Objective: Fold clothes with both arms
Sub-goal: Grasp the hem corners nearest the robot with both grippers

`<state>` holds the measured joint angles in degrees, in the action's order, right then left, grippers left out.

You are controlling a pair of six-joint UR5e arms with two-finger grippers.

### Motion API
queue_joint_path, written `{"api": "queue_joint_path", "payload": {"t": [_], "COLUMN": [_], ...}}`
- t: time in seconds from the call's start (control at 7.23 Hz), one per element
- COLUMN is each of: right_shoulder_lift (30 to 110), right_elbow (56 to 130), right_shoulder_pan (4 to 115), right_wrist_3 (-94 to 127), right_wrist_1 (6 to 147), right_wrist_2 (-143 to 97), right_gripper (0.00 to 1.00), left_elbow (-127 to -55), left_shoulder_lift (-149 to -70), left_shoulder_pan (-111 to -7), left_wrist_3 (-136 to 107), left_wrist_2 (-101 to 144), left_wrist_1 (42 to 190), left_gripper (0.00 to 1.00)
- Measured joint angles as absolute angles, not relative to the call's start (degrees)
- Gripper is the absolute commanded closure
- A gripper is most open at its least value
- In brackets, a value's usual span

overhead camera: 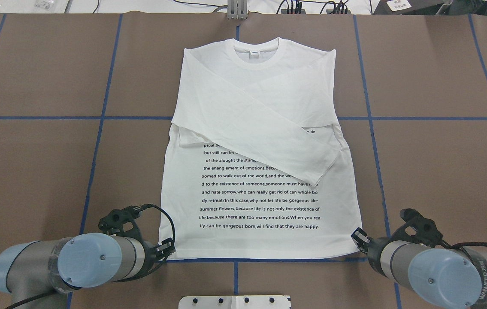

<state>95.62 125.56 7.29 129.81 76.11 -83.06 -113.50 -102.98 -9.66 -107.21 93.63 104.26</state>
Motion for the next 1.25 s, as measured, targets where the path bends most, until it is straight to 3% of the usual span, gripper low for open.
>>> {"api": "queue_joint_path", "payload": {"t": [0.83, 1.25], "right_shoulder_lift": [95.64, 95.43], "right_elbow": [125.97, 127.70], "right_shoulder_pan": [7.21, 5.58], "right_wrist_3": [129.81, 129.83], "right_wrist_1": [76.20, 76.18], "right_wrist_2": [-83.06, -83.11], "right_gripper": [1.00, 1.00], "left_elbow": [-115.31, -123.35], "left_shoulder_lift": [-103.07, -101.62], "left_shoulder_pan": [-10.01, -6.81], "left_wrist_3": [-107.35, -110.26], "left_wrist_2": [93.66, 93.54], "left_wrist_1": [104.16, 99.32], "left_gripper": [1.00, 1.00]}}
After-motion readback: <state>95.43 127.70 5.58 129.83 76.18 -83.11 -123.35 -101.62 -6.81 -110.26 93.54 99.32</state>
